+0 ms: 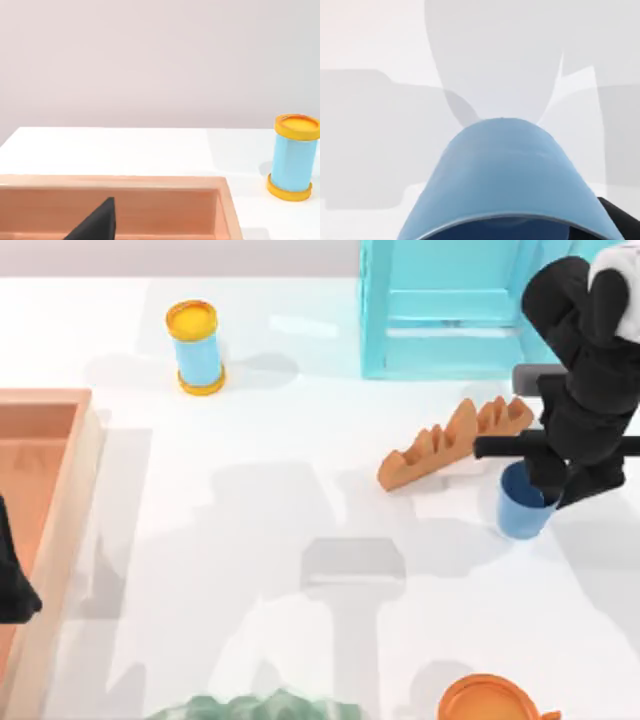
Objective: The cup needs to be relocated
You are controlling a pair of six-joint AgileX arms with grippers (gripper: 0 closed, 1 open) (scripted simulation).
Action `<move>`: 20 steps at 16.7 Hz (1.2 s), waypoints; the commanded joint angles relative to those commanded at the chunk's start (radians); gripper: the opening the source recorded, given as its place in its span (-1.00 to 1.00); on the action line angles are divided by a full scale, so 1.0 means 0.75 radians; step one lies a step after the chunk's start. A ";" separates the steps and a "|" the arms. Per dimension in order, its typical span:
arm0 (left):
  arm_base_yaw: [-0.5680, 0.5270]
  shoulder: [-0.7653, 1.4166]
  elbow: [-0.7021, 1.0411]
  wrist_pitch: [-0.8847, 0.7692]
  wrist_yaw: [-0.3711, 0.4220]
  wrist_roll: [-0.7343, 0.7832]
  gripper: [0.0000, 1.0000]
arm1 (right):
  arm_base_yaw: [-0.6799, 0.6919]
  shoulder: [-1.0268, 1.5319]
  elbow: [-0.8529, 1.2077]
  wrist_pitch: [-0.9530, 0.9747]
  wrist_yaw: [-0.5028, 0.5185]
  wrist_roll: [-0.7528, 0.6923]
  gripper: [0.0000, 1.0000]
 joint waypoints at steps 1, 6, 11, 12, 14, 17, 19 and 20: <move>0.000 0.000 0.000 0.000 0.000 0.000 1.00 | -0.081 -0.043 -0.031 -0.013 -0.001 -0.082 -1.00; 0.000 0.000 0.000 0.000 0.000 0.000 1.00 | -0.485 -0.241 -0.176 -0.070 -0.008 -0.490 -1.00; 0.000 0.000 0.000 0.000 0.000 0.000 1.00 | -0.603 -0.321 -0.233 -0.085 -0.010 -0.609 -1.00; 0.000 0.000 0.000 0.000 0.000 0.000 1.00 | -0.603 -0.321 -0.233 -0.085 -0.010 -0.609 -1.00; 0.000 0.000 0.000 0.000 0.000 0.000 1.00 | -0.598 -0.314 -0.229 -0.082 -0.007 -0.607 -1.00; 0.000 0.000 0.000 0.000 0.000 0.000 1.00 | -0.595 -0.301 -0.267 -0.031 -0.008 -0.597 -1.00; 0.000 0.000 0.000 0.000 0.000 0.000 1.00 | -0.586 -0.277 -0.327 0.059 -0.009 -0.586 -1.00; 0.000 0.000 0.000 0.000 0.000 0.000 1.00 | -0.580 -0.263 -0.361 0.108 -0.010 -0.580 -1.00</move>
